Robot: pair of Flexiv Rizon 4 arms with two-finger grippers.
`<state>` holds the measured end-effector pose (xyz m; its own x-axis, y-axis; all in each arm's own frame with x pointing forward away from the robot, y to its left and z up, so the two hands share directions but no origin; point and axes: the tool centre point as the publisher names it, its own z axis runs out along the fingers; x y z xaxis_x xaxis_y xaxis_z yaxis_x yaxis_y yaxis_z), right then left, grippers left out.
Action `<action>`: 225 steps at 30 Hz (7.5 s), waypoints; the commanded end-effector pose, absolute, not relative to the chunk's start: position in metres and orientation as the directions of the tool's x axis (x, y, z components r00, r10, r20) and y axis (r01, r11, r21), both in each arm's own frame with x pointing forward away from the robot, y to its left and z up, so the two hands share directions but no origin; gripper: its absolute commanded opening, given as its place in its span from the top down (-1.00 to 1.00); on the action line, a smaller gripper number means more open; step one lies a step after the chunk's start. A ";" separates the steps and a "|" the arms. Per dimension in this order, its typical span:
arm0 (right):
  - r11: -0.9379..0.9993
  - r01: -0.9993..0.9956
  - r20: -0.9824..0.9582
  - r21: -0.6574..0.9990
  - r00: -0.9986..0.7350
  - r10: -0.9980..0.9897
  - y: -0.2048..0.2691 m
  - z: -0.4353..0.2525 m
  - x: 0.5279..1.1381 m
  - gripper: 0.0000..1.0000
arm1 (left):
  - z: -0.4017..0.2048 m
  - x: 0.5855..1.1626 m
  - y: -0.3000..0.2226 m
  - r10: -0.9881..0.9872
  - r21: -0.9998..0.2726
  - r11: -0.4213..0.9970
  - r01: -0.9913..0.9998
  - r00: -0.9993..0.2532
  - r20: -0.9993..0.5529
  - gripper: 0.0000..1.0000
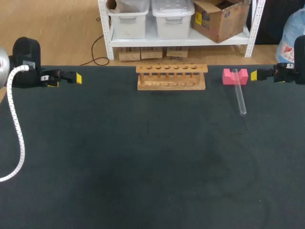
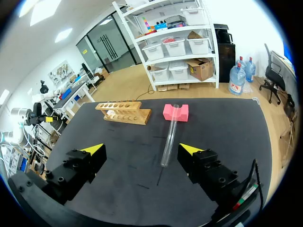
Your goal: Grasp the test tube, adjust it, and insert it.
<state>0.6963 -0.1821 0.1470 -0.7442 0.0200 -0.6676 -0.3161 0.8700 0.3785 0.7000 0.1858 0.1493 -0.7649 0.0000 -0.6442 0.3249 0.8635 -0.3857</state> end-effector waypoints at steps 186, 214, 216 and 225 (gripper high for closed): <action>0.994 0.044 -0.794 -0.100 -0.606 -0.053 -0.160 0.040 0.788 -1.00 | 0.123 0.801 0.155 0.382 -0.025 0.226 0.974 -0.113 -0.917 -1.00; 0.998 -0.045 -0.724 0.034 -0.690 -0.006 -0.167 0.004 0.806 -1.00 | 0.123 0.801 0.155 0.382 -0.025 0.226 0.974 -0.113 -0.917 -1.00; 0.998 -0.048 -0.719 0.044 -0.695 -0.001 -0.168 0.002 0.807 -1.00 | 0.123 0.801 0.155 0.382 -0.025 0.226 0.974 -0.113 -0.917 -1.00; 0.996 -0.058 -0.702 0.066 -0.712 0.006 -0.172 -0.007 0.809 -1.00 | 0.123 0.801 0.155 0.382 -0.025 0.226 0.974 -0.113 -0.917 -1.00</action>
